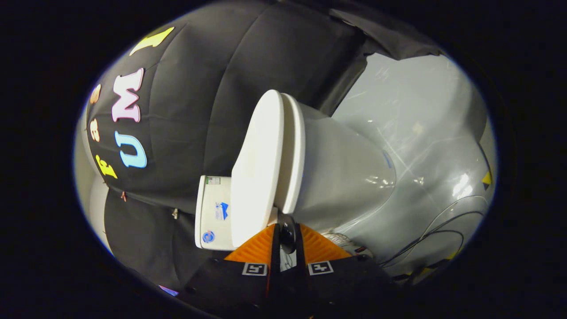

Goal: Open the toilet lid.

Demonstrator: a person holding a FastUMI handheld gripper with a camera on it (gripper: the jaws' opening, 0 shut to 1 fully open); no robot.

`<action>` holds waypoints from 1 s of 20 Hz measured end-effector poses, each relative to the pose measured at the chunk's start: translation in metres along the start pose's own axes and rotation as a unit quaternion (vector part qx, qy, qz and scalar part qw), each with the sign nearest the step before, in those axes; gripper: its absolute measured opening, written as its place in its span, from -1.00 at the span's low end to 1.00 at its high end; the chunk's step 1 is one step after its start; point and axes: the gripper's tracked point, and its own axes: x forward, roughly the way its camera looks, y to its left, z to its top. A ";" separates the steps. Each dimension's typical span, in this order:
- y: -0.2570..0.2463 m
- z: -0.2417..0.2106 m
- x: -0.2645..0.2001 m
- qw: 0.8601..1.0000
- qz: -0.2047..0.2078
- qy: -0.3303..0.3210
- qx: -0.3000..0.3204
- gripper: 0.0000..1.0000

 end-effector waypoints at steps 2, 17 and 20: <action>0.003 -0.002 0.003 1.000 -0.004 0.021 0.001 -0.84; 0.137 0.001 -0.037 0.938 0.010 0.017 -0.347 -0.83; 0.173 -0.001 -0.042 0.927 0.027 0.011 -0.373 -0.83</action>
